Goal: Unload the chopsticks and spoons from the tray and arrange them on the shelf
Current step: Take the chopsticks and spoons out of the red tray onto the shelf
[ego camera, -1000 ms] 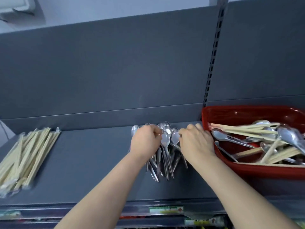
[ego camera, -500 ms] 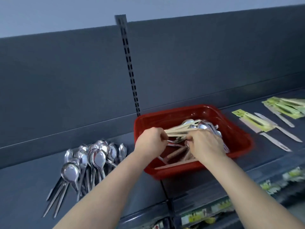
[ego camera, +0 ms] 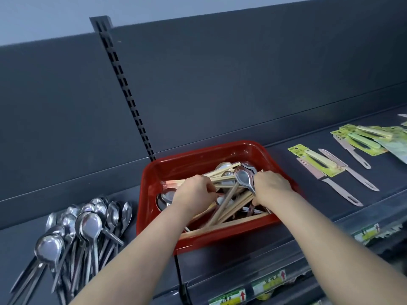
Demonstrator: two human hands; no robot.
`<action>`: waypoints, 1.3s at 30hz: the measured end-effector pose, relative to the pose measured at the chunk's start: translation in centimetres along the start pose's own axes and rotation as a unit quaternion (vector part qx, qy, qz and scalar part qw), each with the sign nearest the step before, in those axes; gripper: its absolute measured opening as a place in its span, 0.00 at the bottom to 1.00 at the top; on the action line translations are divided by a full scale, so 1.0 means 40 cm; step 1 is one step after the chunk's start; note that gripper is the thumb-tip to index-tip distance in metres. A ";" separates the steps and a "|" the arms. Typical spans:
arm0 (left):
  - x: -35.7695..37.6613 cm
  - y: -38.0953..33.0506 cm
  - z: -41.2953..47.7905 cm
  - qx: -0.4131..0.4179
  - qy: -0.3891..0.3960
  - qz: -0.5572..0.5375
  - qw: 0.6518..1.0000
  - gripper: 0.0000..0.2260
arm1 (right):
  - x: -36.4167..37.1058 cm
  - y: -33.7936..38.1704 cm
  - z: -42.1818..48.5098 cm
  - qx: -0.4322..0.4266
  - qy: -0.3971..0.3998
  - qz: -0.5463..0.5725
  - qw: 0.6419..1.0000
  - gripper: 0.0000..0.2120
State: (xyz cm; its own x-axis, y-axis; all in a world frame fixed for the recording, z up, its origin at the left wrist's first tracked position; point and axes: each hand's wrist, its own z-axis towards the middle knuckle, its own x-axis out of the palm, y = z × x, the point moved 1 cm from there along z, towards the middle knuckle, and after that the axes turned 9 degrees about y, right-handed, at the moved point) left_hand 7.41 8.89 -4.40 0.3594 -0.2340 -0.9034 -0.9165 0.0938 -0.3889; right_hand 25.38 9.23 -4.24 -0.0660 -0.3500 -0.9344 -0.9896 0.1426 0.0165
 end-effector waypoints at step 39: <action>-0.030 -0.114 0.046 -0.044 -0.072 -0.338 0.937 0.04 | -0.062 -0.064 -0.032 -0.144 -0.203 0.269 0.931 0.11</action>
State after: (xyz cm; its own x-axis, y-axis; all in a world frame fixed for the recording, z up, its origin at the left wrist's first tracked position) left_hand 11.49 10.52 -1.86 0.8779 -0.0783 -0.4725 -0.4787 -0.1103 -0.8710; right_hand 27.91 8.53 -1.50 -0.5657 0.0860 -0.8201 -0.8244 -0.0790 0.5604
